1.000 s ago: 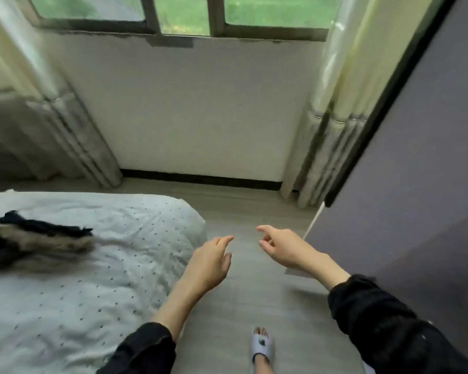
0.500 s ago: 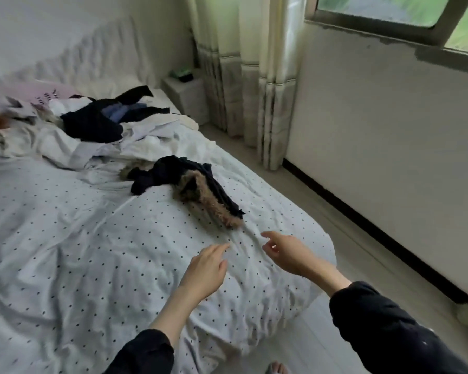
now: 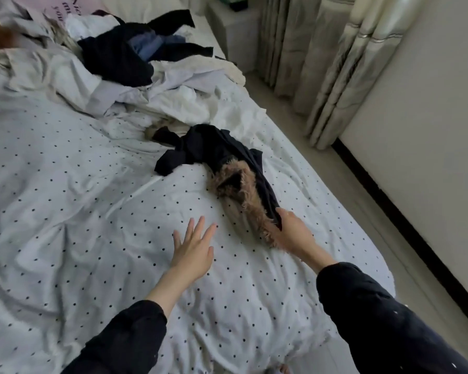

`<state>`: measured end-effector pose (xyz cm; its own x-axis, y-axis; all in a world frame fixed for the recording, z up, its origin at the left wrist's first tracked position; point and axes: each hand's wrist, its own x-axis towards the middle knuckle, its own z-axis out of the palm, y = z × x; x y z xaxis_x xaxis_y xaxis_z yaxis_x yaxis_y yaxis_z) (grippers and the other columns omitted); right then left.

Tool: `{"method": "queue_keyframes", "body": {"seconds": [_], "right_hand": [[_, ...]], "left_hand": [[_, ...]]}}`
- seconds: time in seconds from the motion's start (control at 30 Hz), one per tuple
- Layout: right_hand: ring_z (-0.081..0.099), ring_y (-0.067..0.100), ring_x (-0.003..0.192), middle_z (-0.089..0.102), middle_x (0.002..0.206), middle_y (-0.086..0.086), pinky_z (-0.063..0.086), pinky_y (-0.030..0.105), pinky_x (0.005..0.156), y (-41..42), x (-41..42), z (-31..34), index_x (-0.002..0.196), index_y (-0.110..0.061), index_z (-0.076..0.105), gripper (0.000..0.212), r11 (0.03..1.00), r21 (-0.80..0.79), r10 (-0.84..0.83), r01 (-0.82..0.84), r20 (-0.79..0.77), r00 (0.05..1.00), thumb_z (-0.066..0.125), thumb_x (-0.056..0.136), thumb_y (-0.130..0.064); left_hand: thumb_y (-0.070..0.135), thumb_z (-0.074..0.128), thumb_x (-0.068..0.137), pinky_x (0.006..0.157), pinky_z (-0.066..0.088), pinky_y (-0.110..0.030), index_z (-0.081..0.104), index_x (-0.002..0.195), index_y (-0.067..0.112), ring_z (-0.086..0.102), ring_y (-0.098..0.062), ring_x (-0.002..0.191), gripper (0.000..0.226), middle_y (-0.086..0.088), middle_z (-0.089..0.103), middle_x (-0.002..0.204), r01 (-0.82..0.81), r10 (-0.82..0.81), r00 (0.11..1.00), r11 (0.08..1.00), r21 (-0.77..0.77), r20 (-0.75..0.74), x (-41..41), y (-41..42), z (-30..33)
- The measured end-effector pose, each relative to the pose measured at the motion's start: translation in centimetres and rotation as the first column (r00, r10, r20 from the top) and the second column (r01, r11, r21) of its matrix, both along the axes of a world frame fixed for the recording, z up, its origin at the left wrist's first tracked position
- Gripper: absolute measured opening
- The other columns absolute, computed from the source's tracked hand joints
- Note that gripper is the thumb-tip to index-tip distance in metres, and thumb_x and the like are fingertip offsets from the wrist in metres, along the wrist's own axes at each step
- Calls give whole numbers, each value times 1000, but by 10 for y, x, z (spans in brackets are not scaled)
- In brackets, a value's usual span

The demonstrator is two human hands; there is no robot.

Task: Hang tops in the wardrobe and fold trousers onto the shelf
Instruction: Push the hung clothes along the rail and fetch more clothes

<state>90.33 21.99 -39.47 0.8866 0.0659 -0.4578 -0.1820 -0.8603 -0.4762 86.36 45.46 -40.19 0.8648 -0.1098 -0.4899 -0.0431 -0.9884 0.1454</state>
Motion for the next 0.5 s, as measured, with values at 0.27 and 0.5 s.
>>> {"method": "queue_keyframes", "body": {"seconds": [0.27,0.5], "right_hand": [[57,31,85,58,99,10,49,39,74,25,49,-48,140,-11,24,58,980,-105,-183,168,-163,969,52,92,-30],[50,29,67,48,65,1,34,33,65,40,41,-39,79,-14,41,15,982,-87,-174,169,-51,983,50,90,-18]], "left_hand": [[37,32,100,112,2,-61,-7,149,33,-25,-26,141,63,-2,-29,153,24,-1,969,996,91,-247,35,46,-58],[41,26,100,107,2,-65,-4,149,35,-26,-29,140,57,-7,-31,152,46,-1,927,993,109,-376,51,41,-70]]}}
